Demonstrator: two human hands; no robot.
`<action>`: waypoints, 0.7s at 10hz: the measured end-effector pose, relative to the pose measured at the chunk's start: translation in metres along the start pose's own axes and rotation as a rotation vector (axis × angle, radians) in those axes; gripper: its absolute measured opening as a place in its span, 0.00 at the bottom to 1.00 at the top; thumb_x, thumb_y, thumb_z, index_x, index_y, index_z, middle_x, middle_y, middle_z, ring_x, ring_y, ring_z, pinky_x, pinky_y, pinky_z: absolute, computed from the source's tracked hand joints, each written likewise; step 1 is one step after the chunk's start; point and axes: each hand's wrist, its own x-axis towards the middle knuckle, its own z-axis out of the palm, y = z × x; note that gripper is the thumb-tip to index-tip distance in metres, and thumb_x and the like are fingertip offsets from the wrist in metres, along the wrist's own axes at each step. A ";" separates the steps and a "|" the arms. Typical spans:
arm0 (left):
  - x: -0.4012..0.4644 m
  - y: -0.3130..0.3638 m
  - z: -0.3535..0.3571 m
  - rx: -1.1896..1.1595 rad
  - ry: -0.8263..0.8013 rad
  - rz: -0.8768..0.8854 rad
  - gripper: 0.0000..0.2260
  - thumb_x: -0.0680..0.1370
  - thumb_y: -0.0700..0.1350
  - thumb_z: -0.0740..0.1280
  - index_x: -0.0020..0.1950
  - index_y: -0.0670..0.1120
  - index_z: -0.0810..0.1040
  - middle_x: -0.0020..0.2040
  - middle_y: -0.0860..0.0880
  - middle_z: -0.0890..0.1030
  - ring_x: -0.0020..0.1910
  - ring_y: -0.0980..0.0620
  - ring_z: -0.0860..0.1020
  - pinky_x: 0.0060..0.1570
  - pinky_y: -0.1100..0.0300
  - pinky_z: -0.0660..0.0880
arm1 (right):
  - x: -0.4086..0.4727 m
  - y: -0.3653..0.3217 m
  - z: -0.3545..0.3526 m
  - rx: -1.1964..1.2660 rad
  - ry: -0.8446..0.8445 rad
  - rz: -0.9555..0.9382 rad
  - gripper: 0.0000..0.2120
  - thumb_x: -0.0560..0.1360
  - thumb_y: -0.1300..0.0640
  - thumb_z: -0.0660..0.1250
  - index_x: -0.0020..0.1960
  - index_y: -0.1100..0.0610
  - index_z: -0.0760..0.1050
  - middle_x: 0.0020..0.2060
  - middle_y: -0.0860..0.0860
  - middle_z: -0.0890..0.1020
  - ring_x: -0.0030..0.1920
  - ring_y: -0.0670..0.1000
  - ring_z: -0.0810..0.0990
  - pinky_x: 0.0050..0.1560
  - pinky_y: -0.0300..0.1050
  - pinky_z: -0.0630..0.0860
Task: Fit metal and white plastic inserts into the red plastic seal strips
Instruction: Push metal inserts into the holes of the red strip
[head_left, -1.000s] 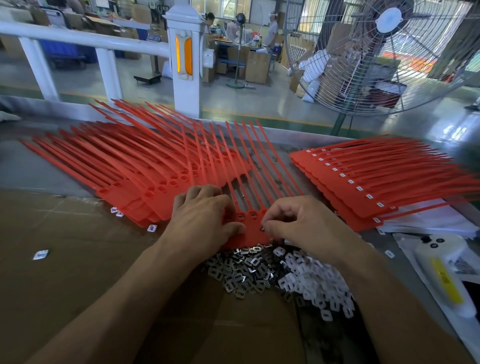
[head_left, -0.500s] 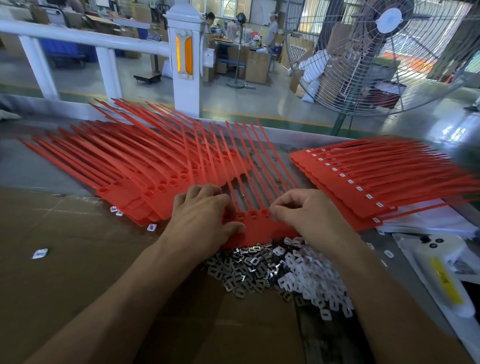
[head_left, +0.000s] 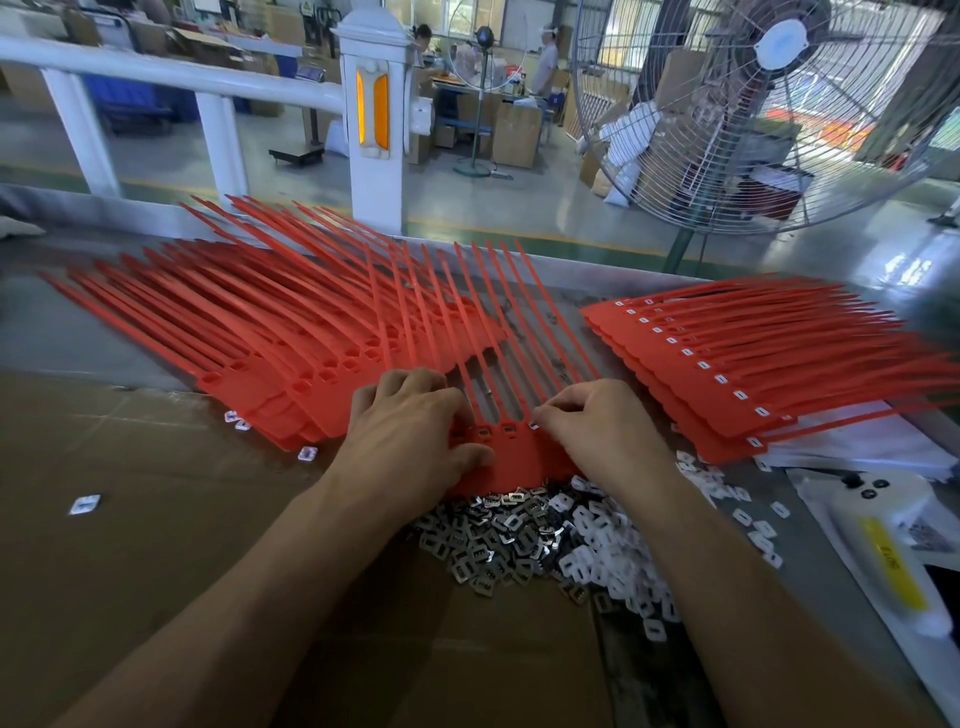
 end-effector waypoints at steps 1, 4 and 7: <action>0.000 0.000 0.001 0.008 0.003 0.001 0.20 0.73 0.67 0.68 0.60 0.59 0.79 0.72 0.57 0.68 0.72 0.53 0.59 0.70 0.51 0.52 | 0.001 0.000 0.002 -0.018 0.011 0.007 0.06 0.76 0.48 0.74 0.41 0.47 0.85 0.34 0.42 0.84 0.37 0.41 0.82 0.37 0.41 0.73; -0.001 0.000 0.000 0.002 -0.010 -0.006 0.20 0.73 0.68 0.68 0.60 0.60 0.78 0.73 0.57 0.67 0.72 0.53 0.58 0.70 0.51 0.52 | 0.002 0.000 0.003 -0.047 0.030 0.002 0.06 0.75 0.49 0.76 0.40 0.46 0.83 0.37 0.40 0.83 0.39 0.39 0.80 0.36 0.39 0.72; 0.000 0.000 -0.002 -0.004 -0.025 -0.008 0.20 0.74 0.68 0.68 0.61 0.60 0.78 0.73 0.57 0.67 0.73 0.52 0.58 0.70 0.50 0.52 | -0.015 0.004 -0.025 0.003 -0.132 -0.147 0.04 0.79 0.48 0.72 0.45 0.42 0.85 0.41 0.37 0.84 0.45 0.35 0.81 0.46 0.37 0.72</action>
